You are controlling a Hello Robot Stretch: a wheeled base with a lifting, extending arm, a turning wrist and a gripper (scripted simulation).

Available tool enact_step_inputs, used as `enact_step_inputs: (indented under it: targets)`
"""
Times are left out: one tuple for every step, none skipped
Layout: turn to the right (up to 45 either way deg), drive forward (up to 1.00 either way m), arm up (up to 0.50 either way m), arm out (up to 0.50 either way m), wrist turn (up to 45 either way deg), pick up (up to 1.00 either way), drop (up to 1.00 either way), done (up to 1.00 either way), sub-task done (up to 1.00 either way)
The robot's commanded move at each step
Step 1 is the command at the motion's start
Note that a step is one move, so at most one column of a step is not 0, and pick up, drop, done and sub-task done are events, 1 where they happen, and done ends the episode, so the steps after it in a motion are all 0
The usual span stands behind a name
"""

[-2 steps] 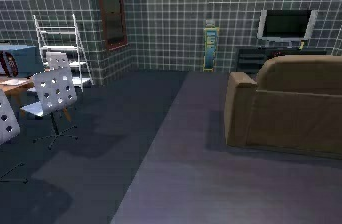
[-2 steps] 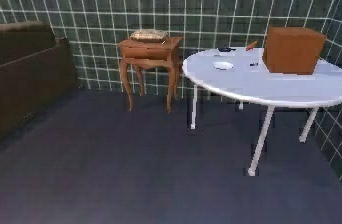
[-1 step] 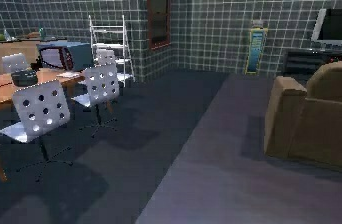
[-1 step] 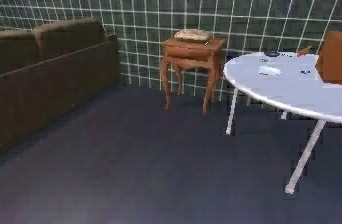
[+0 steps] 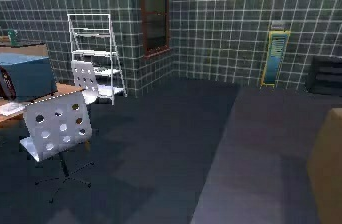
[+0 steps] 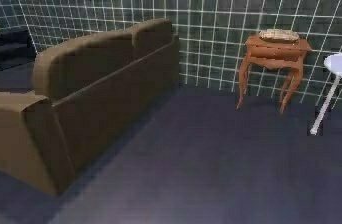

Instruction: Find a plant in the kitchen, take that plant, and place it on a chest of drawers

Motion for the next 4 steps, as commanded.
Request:
enact_step_inputs:
  targets:
    - [0.0, 1.0, 0.0, 0.0, 0.0, 0.0, 0.0, 0.0, 0.0]
    - [-9.0, 0.0, 0.0, 0.0, 0.0, 0.0, 0.0, 0.0, 0.0]
    - [0.0, 0.25, 0.0, 0.0, 0.0, 0.0, 0.0, 0.0, 0.0]
    - [-45.0, 0.0, 0.0, 0.0, 0.0, 0.0, 0.0, 0.0, 0.0]
